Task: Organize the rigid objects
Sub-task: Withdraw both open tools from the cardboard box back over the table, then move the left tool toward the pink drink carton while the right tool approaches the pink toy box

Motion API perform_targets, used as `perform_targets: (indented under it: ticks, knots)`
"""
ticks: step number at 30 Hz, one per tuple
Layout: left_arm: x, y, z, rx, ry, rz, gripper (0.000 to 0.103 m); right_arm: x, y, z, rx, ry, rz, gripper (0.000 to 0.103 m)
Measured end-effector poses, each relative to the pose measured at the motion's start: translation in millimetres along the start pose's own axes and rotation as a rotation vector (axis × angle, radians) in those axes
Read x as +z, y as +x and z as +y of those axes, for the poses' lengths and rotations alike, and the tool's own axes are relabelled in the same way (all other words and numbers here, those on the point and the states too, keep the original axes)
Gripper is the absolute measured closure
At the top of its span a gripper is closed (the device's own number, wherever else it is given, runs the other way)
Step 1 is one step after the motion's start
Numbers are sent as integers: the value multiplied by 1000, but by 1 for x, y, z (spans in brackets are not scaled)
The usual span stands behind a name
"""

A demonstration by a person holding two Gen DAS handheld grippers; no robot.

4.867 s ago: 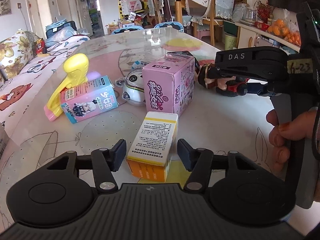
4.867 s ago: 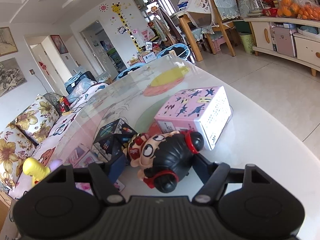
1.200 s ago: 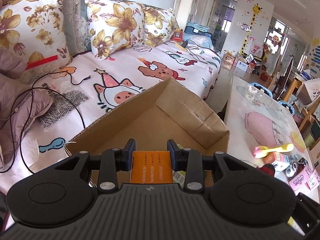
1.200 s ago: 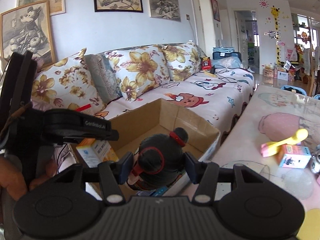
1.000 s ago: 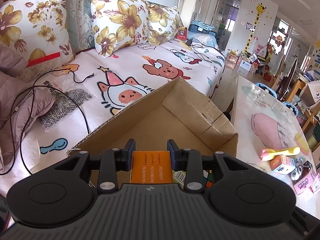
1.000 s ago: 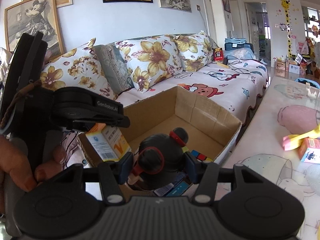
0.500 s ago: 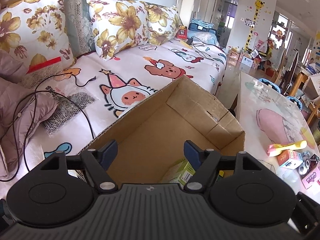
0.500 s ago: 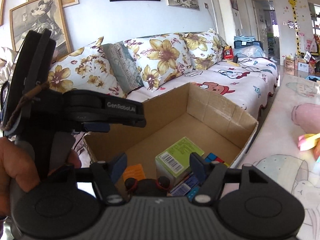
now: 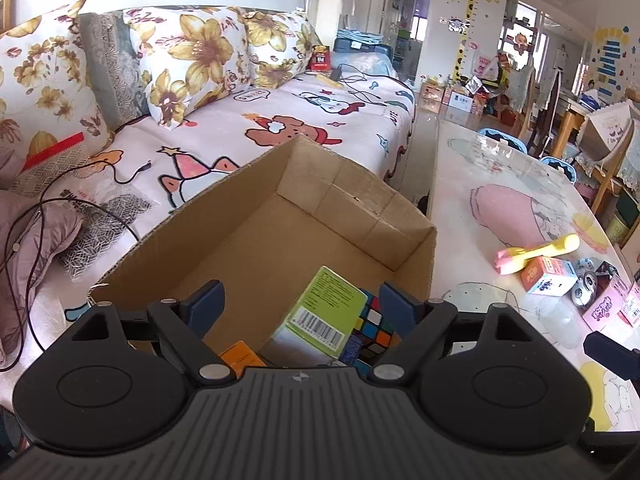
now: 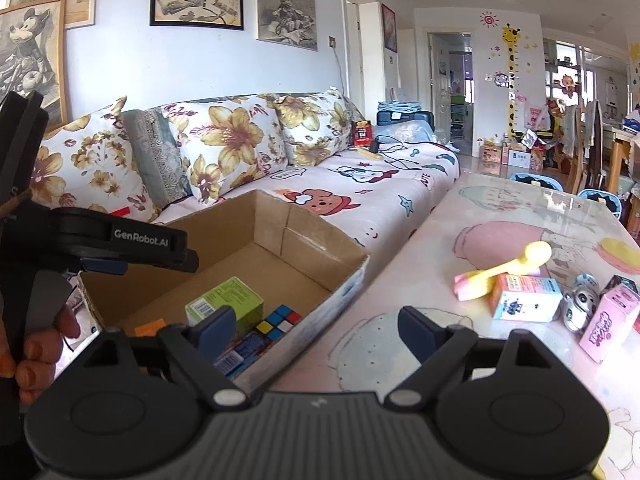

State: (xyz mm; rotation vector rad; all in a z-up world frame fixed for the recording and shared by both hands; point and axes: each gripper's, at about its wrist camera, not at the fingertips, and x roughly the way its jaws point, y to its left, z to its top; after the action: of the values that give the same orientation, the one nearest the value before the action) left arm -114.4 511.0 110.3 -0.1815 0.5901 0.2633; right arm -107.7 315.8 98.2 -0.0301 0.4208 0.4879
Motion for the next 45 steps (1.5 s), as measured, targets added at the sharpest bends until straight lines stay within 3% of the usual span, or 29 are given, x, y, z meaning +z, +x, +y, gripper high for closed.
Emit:
perform_targets:
  ticks: [19, 45]
  knots:
    - [-12, 3, -29, -82, 141, 9, 0, -18, -31, -67, -155, 101, -62, 6]
    - [-14, 20, -59, -262, 295, 10, 0, -44, -71, -166, -385, 190, -113, 1]
